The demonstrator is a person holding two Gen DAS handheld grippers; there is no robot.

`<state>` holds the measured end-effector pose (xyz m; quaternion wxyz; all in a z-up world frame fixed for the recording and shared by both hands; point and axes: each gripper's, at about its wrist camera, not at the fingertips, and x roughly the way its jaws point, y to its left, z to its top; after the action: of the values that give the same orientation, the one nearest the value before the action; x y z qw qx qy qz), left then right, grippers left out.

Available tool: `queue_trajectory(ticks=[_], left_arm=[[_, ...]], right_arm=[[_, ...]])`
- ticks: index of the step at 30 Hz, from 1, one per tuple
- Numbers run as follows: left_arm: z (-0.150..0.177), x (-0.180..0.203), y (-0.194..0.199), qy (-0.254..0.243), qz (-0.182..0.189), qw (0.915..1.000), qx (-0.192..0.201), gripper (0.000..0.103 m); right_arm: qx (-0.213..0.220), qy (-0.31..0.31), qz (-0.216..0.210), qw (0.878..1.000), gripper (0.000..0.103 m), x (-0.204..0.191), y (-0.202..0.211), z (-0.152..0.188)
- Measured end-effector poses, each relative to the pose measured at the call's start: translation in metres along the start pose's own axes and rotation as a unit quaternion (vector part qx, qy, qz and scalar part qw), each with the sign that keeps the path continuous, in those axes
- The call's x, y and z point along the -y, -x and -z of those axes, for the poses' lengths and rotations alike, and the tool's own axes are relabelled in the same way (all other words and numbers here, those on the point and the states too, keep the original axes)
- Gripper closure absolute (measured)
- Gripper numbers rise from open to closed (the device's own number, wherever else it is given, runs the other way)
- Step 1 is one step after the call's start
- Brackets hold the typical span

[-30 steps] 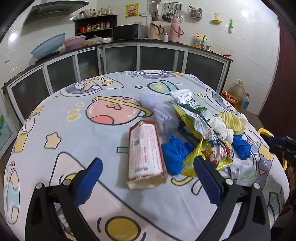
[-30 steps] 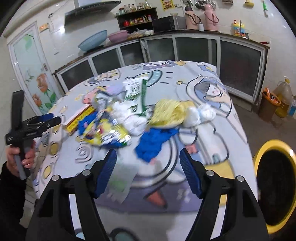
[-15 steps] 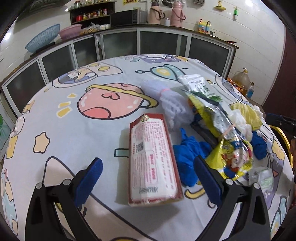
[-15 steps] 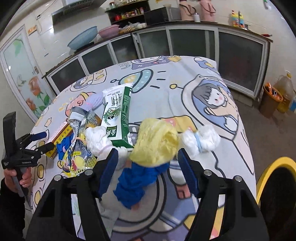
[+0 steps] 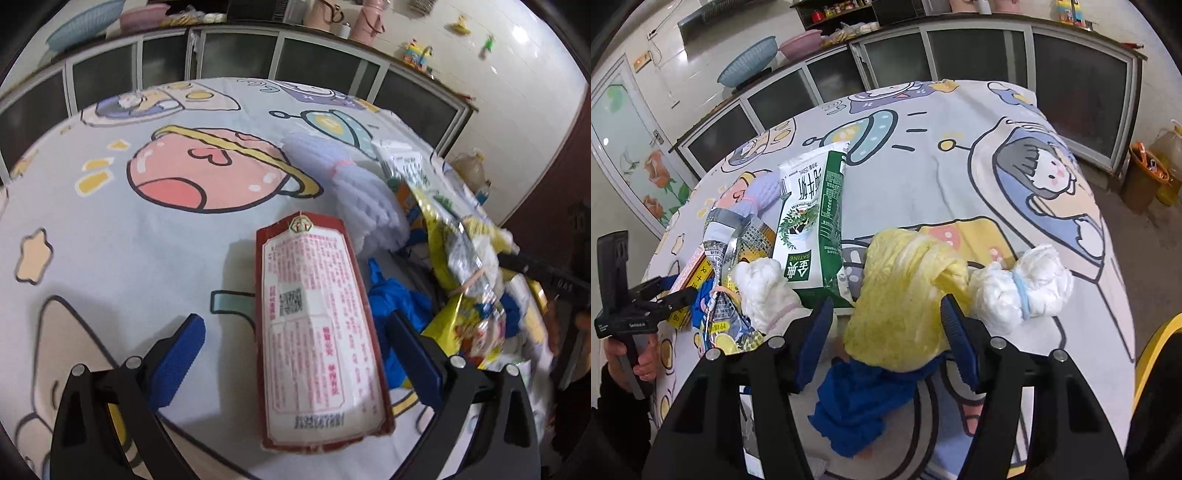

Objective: Collect trash
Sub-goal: 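Grasp the red-and-white paper box with the left tool while the right tool grasps the yellow plastic bag, then carry both items over the yellow bin and open both tools to drop them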

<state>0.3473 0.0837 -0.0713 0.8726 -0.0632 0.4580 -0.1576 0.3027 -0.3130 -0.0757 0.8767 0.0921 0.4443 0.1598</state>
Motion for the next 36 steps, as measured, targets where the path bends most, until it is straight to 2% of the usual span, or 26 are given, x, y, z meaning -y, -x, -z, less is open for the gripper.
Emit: queue_trajectory(ticks=[2,4,11,13,14,15,16,17,18,20,22,26,36], left_arm=[[-0.003,-0.004,0.004,0.019,0.025,0.9995,0.006,0.008],[-0.008,-0.007,0.006,0.033,0.032,0.9989,0.012,0.008],[-0.023,-0.001,-0.025,0.033,-0.001,0.9992,-0.024,0.008],[-0.026,-0.002,-0.031,0.03,-0.009,0.9991,-0.027,0.008],[-0.027,-0.002,-0.032,0.033,-0.011,0.9991,-0.025,0.013],[-0.028,-0.004,-0.031,0.037,-0.017,0.999,-0.02,0.021],[-0.028,-0.006,-0.031,0.038,-0.021,0.9989,-0.019,0.044],[-0.029,-0.008,-0.03,0.041,-0.015,0.9988,-0.021,0.053],[-0.03,-0.01,-0.03,0.048,-0.009,0.9986,-0.021,0.055],[-0.032,-0.013,-0.027,0.048,-0.01,0.9987,-0.017,0.063],[-0.032,-0.013,-0.021,0.05,-0.012,0.9986,-0.011,0.066],[-0.031,-0.012,0.002,0.056,-0.005,0.9984,0.007,0.067],[-0.009,0.013,0.087,0.015,-0.018,0.9966,0.079,0.067]], right_arm=[[0.0,-0.002,0.001,1.0,0.044,0.0,0.0,0.0],[-0.001,-0.003,0.0,1.0,0.044,0.0,-0.001,-0.001],[-0.006,0.003,0.007,1.0,0.045,-0.001,-0.008,-0.003],[-0.009,-0.001,0.005,1.0,0.05,0.0,-0.01,-0.003],[-0.01,-0.001,0.005,1.0,0.054,0.0,-0.011,-0.003],[-0.01,-0.002,0.009,1.0,0.064,0.001,-0.011,-0.003],[-0.01,-0.002,0.011,1.0,0.079,0.001,-0.011,-0.003],[-0.01,-0.004,0.013,1.0,0.087,0.002,-0.01,-0.003],[-0.011,-0.005,0.011,1.0,0.097,0.003,-0.01,-0.003],[-0.007,-0.006,0.006,1.0,0.098,0.003,-0.005,-0.004],[0.0,-0.004,0.005,1.0,0.098,0.001,0.003,-0.005],[0.019,-0.008,-0.018,1.0,0.098,-0.006,0.028,-0.008],[0.073,-0.016,-0.045,0.996,0.098,-0.018,0.099,-0.004]])
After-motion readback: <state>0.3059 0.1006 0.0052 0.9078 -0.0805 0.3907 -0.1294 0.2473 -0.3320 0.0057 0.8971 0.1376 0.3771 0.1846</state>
